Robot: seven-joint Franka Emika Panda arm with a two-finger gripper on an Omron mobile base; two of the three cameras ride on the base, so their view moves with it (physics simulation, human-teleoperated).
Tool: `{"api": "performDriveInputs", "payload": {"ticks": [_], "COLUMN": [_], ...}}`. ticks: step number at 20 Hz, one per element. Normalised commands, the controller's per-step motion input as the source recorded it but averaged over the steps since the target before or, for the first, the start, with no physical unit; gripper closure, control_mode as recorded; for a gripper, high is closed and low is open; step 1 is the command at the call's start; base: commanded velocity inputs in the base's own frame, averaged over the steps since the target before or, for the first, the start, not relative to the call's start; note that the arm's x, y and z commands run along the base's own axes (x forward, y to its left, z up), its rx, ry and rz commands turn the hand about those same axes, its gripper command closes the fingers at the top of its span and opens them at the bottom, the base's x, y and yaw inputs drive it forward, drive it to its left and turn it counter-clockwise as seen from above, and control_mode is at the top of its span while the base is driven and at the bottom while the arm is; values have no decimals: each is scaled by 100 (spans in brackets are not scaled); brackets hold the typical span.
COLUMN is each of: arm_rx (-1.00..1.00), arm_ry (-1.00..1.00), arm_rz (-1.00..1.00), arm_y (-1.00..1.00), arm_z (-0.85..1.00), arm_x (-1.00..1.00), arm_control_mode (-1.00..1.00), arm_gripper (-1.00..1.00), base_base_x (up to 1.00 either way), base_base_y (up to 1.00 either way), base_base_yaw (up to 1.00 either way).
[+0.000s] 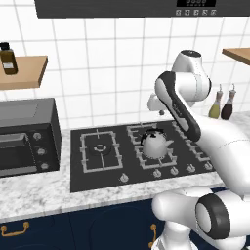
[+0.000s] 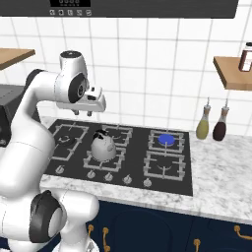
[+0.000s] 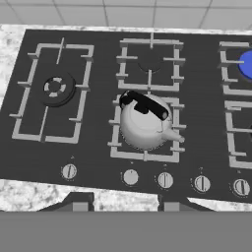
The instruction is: Turn off the rear right burner of the stove.
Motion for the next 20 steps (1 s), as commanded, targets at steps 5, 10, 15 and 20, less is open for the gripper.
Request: {"api": "performDriveInputs", "payload": {"ticks": [5, 10, 15, 20], "arm_rx": [1, 2, 0, -4], "arm_ry": [5, 6, 10, 15], "arm_rz": [-7, -17, -12, 0], "arm_y": [-29, -64, -34, 0], "arm_z": [-16, -30, -26, -26], "arm_x": [-10, -35, -17, 0], "arm_control_mode": [-100, -100, -100, -100], "arm_gripper": [-100, -100, -100, -100], "base_base_x": [0, 0, 0, 0], "base_base_y": [0, 0, 0, 0], "base_base_yaw": [0, 0, 0, 0]}}
